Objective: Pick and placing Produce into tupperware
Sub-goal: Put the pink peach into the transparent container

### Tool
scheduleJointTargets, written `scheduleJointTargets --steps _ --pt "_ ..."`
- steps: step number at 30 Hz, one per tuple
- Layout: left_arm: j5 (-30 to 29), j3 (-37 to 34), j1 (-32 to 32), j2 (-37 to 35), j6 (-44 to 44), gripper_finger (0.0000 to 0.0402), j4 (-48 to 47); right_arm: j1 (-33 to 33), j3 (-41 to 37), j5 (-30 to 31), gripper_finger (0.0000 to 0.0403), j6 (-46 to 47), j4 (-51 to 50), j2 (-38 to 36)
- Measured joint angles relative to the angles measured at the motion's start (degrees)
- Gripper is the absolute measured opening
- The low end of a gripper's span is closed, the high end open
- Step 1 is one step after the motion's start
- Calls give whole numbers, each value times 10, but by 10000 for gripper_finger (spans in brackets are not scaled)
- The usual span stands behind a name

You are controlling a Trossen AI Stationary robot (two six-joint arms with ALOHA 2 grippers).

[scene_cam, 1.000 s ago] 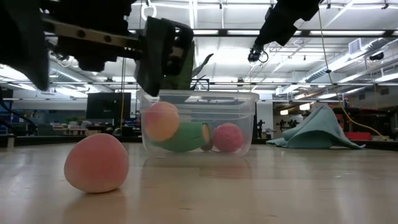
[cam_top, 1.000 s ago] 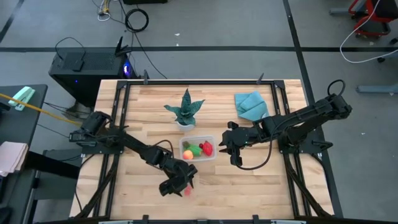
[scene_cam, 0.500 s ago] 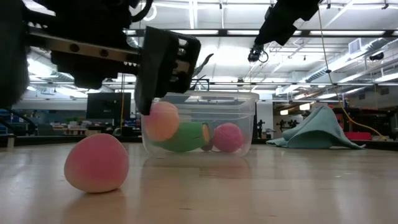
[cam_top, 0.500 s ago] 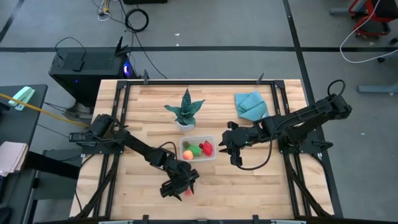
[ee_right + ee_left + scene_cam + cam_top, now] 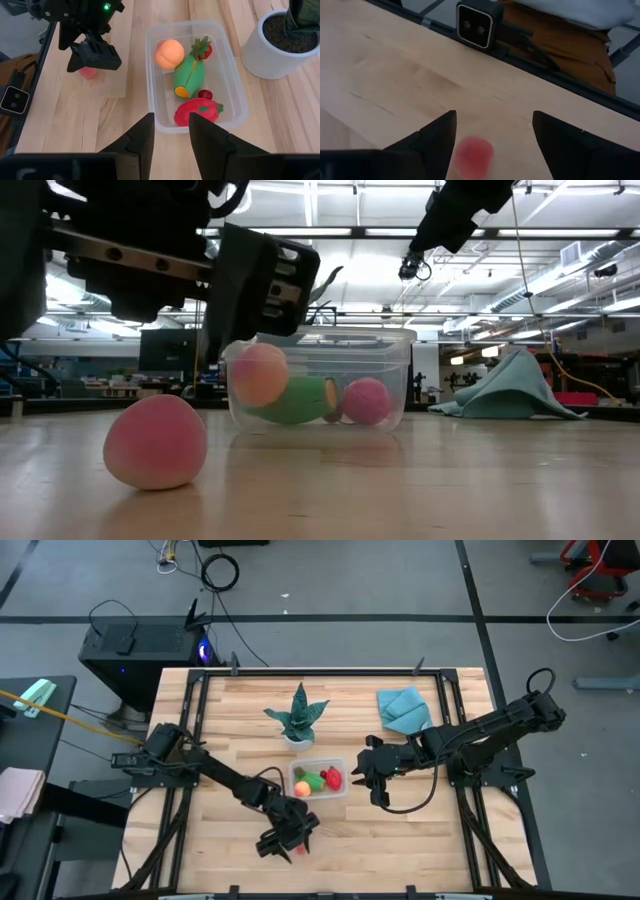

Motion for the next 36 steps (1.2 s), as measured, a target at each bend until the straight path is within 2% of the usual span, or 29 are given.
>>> scheduleJointTargets --steps 7,15,22,30,36 --pt "-14 0 0 0 -29 265 0 3 0 0 128 16 0 0" --pt "-122 0 -13 0 -45 268 -3 17 0 -2 128 28 0 0" --pt "-152 0 -46 0 -88 267 -3 37 0 -3 128 32 0 0" --pt "-263 0 -74 0 -89 266 -3 58 0 -2 128 45 5 0" --pt "-276 0 -77 5 -114 262 -7 75 0 -2 128 48 6 0"
